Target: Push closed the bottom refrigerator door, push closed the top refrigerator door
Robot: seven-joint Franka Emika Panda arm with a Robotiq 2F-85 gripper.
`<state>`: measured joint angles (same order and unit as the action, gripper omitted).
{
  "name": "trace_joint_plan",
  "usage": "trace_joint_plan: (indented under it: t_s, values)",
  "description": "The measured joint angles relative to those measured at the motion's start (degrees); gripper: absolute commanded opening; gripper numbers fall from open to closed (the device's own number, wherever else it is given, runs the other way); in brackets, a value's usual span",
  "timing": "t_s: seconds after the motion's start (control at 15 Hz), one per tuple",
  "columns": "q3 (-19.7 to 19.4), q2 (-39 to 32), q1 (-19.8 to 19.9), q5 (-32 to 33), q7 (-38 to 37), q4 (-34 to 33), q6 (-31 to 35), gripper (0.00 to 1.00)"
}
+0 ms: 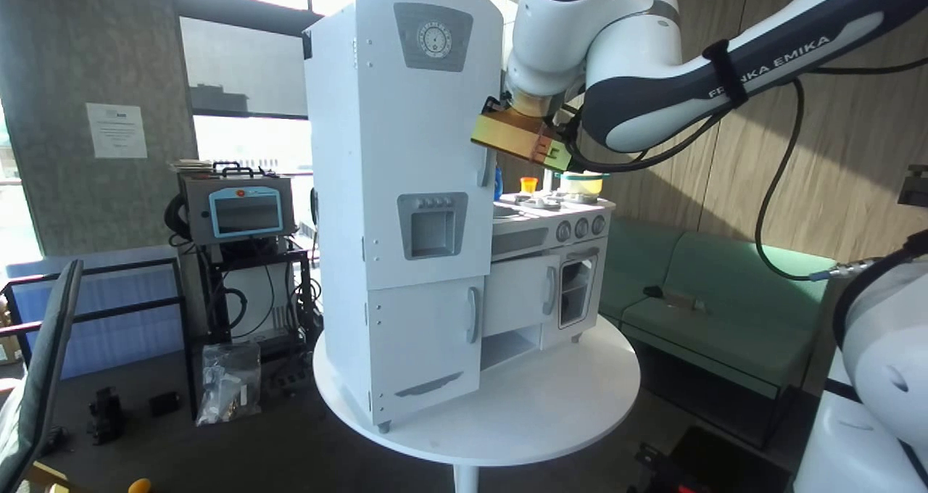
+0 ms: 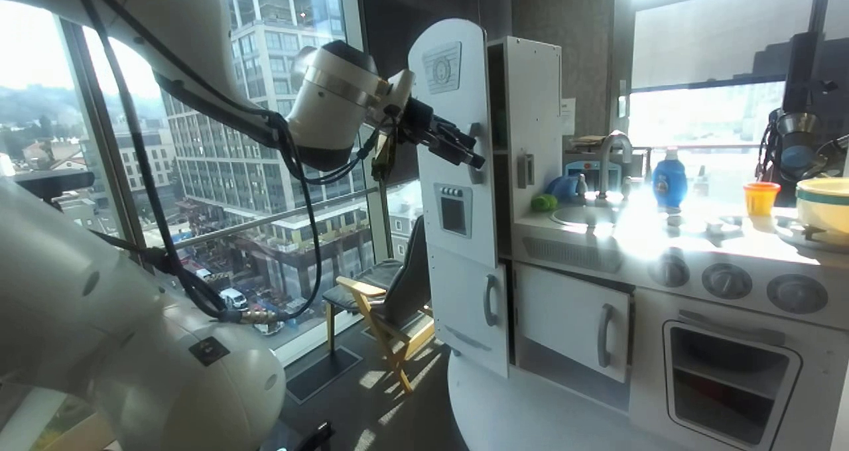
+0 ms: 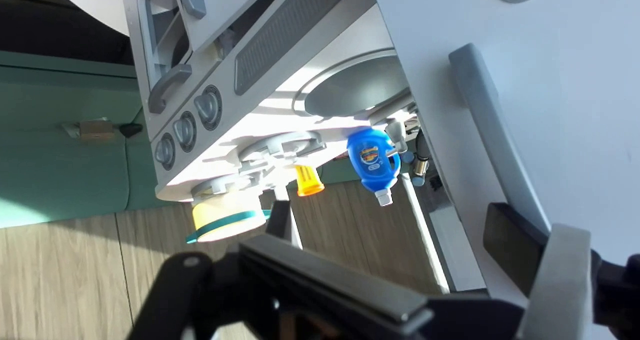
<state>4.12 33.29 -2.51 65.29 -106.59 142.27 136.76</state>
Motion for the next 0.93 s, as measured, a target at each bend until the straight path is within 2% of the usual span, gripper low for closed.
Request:
trace_joint_plan:
  t_s: [0.47, 0.67, 0.93]
  values:
    - [-3.6, -5.9, 3.6, 0.4, 0.0, -3.5, 11.7, 1.0]
    - [-4.9, -7.8, 3.8, 0.0, 0.4, -4.7, 14.2, 1.0]
    - [-6.1, -7.7, 3.2, -3.5, 4.5, -4.4, 15.3, 1.0]
